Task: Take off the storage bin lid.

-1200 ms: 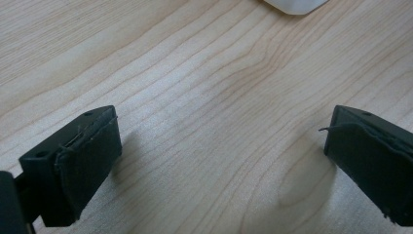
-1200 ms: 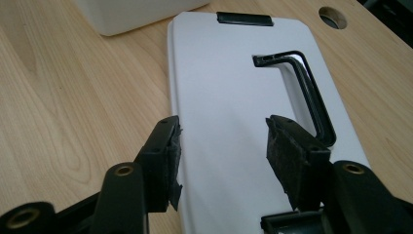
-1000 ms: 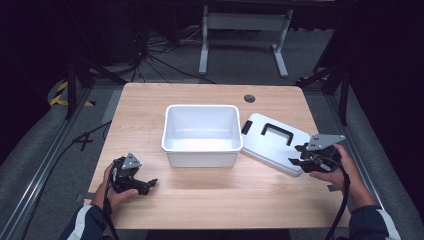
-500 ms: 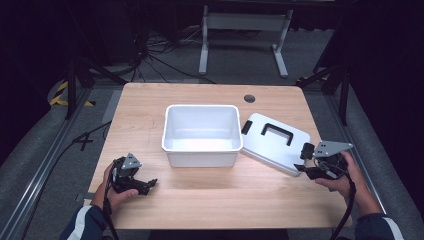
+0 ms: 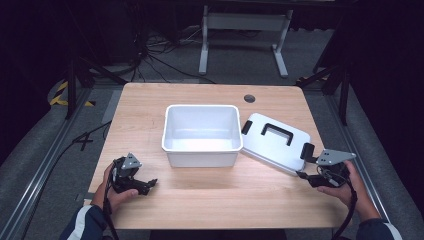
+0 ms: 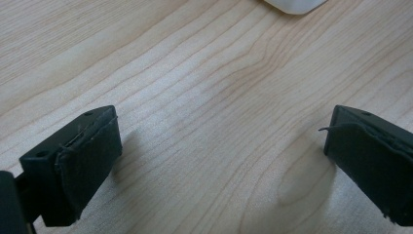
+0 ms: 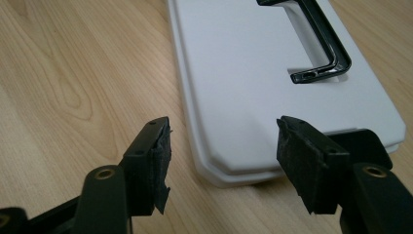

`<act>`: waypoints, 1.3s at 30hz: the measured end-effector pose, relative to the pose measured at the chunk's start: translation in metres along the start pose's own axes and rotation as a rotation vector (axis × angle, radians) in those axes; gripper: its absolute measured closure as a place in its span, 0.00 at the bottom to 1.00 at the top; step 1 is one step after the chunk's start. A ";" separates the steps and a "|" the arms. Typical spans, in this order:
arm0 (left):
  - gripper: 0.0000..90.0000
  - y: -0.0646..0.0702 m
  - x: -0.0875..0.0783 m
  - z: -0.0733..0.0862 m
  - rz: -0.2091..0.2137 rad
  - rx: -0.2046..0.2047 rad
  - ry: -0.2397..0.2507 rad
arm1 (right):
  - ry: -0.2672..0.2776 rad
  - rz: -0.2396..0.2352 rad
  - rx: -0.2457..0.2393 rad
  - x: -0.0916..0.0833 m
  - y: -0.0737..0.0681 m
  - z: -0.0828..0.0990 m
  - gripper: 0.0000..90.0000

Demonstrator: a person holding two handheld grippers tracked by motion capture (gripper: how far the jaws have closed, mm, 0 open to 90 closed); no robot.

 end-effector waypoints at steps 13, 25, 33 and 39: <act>0.01 0.000 0.000 0.000 0.001 0.002 0.000 | 0.005 -0.011 0.121 0.019 -0.006 0.036 0.37; 0.01 0.000 0.000 0.000 0.001 0.003 0.001 | 0.051 -0.038 0.226 0.026 -0.009 0.054 0.29; 0.01 0.000 0.000 0.000 0.002 0.004 0.001 | 0.051 -0.036 0.228 0.026 -0.009 0.054 0.28; 0.01 0.000 0.000 0.000 0.000 0.003 -0.001 | 0.049 -0.034 0.231 0.026 -0.009 0.054 0.28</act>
Point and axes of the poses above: each handheld gripper's, and its own axes: x roughly forward along the jaws, z roughly out of its underside, y roughly to its right, the point moved 1 cm from there along x, roughly forward along the jaws, and after that the axes turned 2 degrees about -y, right-handed, at the moved point
